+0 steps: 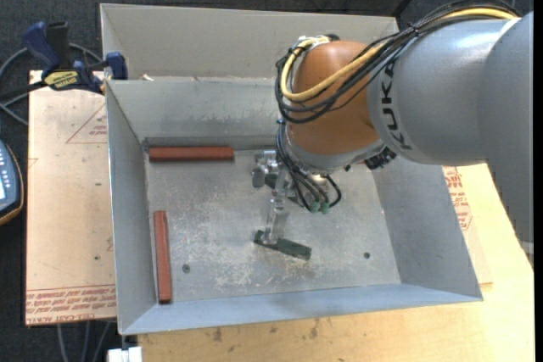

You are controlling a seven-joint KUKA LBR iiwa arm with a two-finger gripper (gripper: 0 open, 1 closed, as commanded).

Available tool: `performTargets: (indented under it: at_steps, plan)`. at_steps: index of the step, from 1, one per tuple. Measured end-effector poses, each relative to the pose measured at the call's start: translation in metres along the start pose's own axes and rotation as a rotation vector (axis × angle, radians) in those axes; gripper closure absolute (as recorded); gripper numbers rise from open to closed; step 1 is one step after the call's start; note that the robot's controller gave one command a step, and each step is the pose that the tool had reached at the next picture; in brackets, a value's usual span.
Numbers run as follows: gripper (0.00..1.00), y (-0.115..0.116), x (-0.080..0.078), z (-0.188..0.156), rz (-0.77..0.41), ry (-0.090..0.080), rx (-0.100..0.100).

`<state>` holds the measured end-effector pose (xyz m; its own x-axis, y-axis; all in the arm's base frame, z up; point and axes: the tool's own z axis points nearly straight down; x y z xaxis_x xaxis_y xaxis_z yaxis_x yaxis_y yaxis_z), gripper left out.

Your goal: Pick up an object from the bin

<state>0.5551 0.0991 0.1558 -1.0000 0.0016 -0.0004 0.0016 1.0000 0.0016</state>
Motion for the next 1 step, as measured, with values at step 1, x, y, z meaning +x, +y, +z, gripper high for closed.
performTargets:
  at_steps: [1]
  plan:
    - [0.0, 0.0278, 0.0282, -0.1697, -0.34, -0.01, 0.0]
